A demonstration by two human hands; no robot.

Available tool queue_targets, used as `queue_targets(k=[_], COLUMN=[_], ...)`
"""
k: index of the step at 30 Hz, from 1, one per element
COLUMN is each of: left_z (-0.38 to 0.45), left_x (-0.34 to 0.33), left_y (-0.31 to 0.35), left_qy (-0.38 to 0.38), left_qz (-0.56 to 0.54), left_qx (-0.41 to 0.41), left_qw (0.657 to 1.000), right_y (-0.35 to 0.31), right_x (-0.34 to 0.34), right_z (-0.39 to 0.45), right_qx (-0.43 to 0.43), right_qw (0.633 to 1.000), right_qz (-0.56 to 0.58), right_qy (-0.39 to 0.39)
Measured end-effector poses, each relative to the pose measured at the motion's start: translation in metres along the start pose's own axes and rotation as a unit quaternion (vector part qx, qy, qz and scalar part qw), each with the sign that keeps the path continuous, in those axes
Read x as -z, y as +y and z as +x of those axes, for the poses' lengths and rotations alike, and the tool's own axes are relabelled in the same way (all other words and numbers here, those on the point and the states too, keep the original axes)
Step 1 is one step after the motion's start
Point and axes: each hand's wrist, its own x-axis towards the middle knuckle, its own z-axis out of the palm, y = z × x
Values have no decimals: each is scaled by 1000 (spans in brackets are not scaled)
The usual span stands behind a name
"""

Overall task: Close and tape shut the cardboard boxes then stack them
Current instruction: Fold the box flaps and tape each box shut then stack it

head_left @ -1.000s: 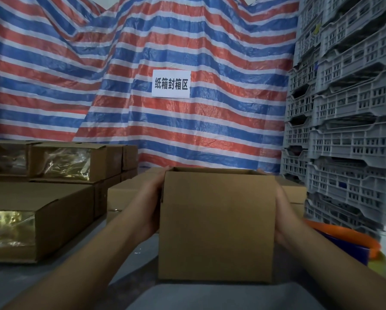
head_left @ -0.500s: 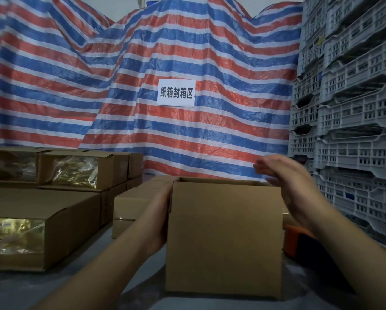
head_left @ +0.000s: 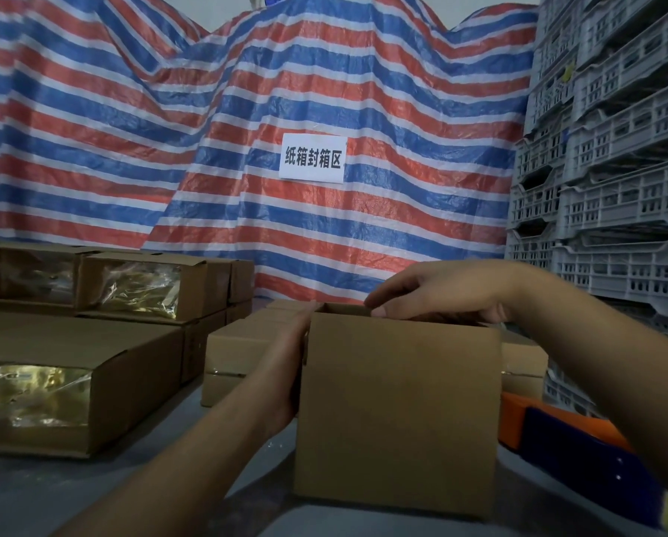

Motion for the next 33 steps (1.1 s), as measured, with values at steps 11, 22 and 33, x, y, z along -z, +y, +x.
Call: queue_targets(k=[11, 22, 33], left_z=[-8, -8, -10], left_x=[-5, -6, -3], left_y=[13, 9, 7], left_qy=[-23, 85, 60], left_qz=[77, -3, 100], left_qx=[59, 20, 34], left_qw=[995, 996, 993], right_y=[6, 82, 106], right_x=[-1, -13, -92], right_z=[-1, -22, -29], right_qx=[-8, 98, 12], right_qw=[997, 821, 771], right_qz=[74, 437, 596], right_qy=[-11, 355, 222])
